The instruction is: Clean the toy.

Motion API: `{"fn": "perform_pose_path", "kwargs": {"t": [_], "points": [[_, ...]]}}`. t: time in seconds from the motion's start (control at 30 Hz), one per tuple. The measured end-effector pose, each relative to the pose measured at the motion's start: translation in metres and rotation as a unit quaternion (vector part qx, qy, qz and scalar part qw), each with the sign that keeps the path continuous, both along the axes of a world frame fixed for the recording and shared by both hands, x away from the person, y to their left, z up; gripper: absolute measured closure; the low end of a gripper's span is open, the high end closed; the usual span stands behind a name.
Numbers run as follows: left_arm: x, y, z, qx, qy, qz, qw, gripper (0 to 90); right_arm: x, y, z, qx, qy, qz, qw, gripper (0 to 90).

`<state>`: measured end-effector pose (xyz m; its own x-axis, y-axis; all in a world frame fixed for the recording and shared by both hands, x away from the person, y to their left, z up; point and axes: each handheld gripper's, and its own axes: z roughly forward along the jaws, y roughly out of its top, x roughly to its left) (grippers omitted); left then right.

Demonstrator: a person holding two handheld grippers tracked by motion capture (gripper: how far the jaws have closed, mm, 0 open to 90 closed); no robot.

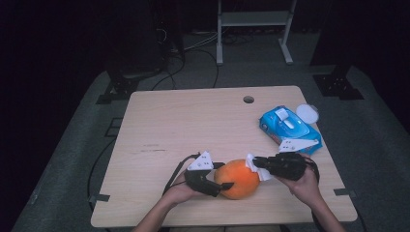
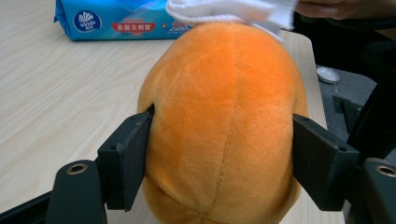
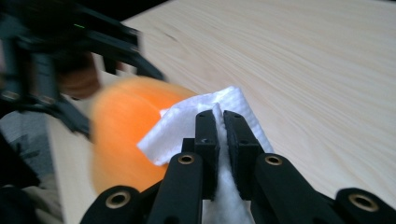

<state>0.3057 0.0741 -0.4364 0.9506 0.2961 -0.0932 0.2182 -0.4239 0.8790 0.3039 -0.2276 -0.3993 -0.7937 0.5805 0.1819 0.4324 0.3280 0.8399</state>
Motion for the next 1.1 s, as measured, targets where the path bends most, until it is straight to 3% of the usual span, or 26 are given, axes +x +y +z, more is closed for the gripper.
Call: {"fn": "perform_pose_path", "kwargs": {"t": [0.1, 0.23, 0.5, 0.57, 0.63, 0.8, 0.87, 0.97, 1.1], "points": [[0.001, 0.001, 0.000, -0.003, 0.005, 0.001, 1.0000, 26.2, 0.007, -0.013, -0.007, 0.005, 0.018, -0.019, 0.9996, 83.8], [0.001, 0.000, 0.001, -0.001, 0.002, 0.002, 1.0000, 26.3, 0.005, -0.012, -0.005, -0.004, 0.015, -0.021, 0.9997, 83.8], [-0.006, -0.009, 0.006, 0.008, -0.013, 0.001, 0.9999, 25.0, -0.012, 0.023, 0.012, 0.001, -0.013, 0.028, 0.9995, 83.7], [-0.006, -0.009, 0.006, 0.003, -0.015, -0.002, 0.9999, 19.9, -0.014, 0.027, 0.014, -0.012, -0.022, 0.031, 0.9992, 83.7], [-0.003, -0.008, 0.004, -0.004, -0.004, -0.007, 1.0000, 11.5, -0.011, 0.023, 0.011, -0.006, -0.015, 0.032, 0.9994, 83.7], [0.004, -0.007, -0.006, -0.018, 0.012, -0.014, 0.9997, 4.6, -0.006, 0.014, 0.006, 0.010, 0.001, 0.028, 0.9996, 83.7], [0.002, -0.011, -0.008, -0.015, 0.013, -0.028, 0.9994, 9.7, -0.007, 0.016, 0.006, 0.009, -0.001, 0.028, 0.9996, 83.7], [-0.002, -0.011, 0.003, -0.015, 0.002, -0.017, 0.9997, 22.8, -0.009, 0.020, 0.009, 0.006, -0.008, 0.023, 0.9997, 83.7], [-0.005, -0.002, 0.028, -0.050, 0.004, -0.006, 0.9987, 29.2, -0.011, 0.018, 0.019, 0.020, -0.022, 0.014, 0.9995, 83.7]]}}
